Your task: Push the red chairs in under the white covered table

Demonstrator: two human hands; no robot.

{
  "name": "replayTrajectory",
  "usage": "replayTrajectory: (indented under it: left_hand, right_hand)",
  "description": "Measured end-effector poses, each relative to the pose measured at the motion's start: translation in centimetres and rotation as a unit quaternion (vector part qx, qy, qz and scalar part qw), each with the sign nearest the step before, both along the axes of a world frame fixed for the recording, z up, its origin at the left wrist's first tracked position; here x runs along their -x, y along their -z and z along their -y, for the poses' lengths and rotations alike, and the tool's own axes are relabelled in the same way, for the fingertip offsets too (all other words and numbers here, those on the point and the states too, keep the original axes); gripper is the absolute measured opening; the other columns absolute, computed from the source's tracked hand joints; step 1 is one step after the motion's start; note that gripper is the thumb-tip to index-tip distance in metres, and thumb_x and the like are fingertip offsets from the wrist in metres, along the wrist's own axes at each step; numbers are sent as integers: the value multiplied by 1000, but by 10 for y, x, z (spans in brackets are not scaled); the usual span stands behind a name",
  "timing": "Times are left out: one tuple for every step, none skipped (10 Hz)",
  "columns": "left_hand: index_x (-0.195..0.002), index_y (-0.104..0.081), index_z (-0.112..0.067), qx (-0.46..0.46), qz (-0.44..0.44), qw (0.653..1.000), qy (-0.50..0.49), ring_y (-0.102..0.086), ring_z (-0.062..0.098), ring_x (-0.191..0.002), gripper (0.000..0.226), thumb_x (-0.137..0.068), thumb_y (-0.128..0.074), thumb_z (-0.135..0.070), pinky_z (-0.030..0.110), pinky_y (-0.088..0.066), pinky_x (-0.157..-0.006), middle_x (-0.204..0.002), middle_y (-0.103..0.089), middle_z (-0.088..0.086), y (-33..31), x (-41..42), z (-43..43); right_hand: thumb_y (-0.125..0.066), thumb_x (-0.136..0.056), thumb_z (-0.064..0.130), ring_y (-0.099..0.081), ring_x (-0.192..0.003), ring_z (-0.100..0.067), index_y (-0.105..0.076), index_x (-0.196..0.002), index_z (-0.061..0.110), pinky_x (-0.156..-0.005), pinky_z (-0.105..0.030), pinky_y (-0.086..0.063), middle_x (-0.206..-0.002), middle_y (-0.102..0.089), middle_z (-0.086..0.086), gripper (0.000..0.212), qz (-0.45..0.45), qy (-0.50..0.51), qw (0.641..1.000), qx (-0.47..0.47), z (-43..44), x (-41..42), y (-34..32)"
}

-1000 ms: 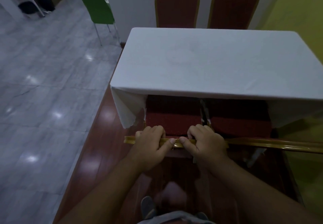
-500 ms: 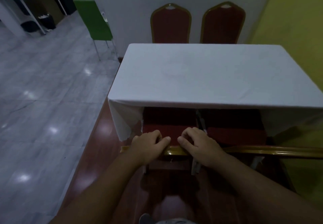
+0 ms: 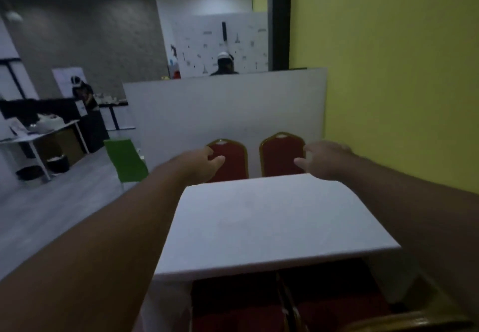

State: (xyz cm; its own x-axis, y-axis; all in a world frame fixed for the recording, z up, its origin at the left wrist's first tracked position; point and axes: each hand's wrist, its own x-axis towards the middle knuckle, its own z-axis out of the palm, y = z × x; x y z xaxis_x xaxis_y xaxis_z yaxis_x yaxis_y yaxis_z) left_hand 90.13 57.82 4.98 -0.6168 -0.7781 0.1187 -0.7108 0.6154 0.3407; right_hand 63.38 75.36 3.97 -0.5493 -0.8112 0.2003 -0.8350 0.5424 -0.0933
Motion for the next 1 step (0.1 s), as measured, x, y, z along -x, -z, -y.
replayTrajectory:
  left_hand:
    - [-155, -33, -14, -9, -16, 1000, -8, -35, 35, -147, 69, -102, -41, -58, 51, -30, -118, -161, -35, 16, -39, 2, -2]
  right_hand:
    - [-41, -98, 69, -34, -150, -30, -40, -155, 23, -118, -45, -27, -164, -38, -8, 73, 20, 27, 999, -7, 2, 7, -33]
